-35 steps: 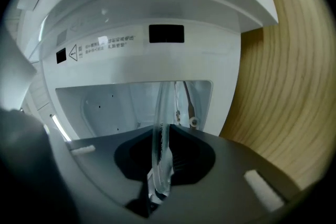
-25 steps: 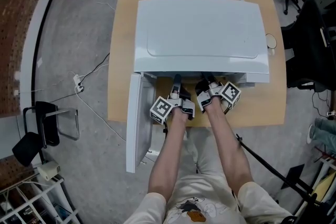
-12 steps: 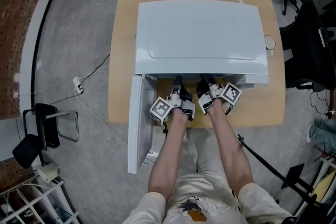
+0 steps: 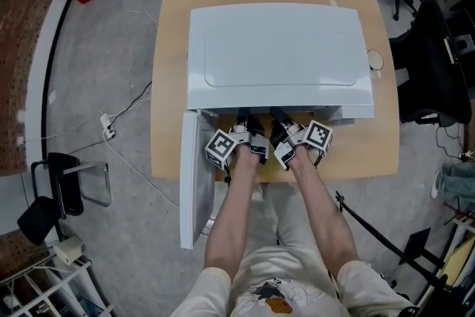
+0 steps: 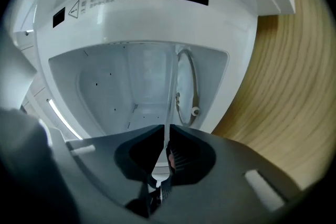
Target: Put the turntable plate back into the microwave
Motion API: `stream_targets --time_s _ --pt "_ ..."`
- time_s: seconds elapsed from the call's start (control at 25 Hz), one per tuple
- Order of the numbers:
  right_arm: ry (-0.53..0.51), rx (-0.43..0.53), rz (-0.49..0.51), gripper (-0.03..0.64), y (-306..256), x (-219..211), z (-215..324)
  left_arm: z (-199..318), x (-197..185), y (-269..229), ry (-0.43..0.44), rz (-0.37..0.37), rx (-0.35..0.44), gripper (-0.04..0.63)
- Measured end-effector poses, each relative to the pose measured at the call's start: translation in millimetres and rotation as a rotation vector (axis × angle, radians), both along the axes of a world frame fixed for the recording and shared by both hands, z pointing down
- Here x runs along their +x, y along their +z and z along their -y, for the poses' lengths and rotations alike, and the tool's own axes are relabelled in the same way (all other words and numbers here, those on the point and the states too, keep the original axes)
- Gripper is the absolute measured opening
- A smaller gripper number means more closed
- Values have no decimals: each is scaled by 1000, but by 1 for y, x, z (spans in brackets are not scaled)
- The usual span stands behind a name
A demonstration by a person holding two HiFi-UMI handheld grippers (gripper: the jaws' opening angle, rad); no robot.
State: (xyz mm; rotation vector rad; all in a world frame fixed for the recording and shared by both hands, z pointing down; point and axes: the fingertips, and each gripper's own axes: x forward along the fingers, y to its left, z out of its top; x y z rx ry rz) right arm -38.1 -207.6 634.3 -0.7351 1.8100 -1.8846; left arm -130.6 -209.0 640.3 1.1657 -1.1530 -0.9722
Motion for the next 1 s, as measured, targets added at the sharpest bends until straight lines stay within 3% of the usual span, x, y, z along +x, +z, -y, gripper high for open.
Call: stream_targets --time_s 0.24,0.32,0.4,0.56,1.0 --pt "69 -66 2 30 10 7 9 0 7 9 55 -16 -32 40" --pt "91 -88 -27 29 15 14 12 -7 13 13 92 4 -55 80" --pt "96 -111 -48 29 20 18 12 -17 14 16 95 42 -76 38" --pt "117 -122 -70 29 22 22 15 -25 14 12 85 48 -65 0" --pt "190 -202 -85 29 24 31 15 -20 14 20 83 48 -97 0"
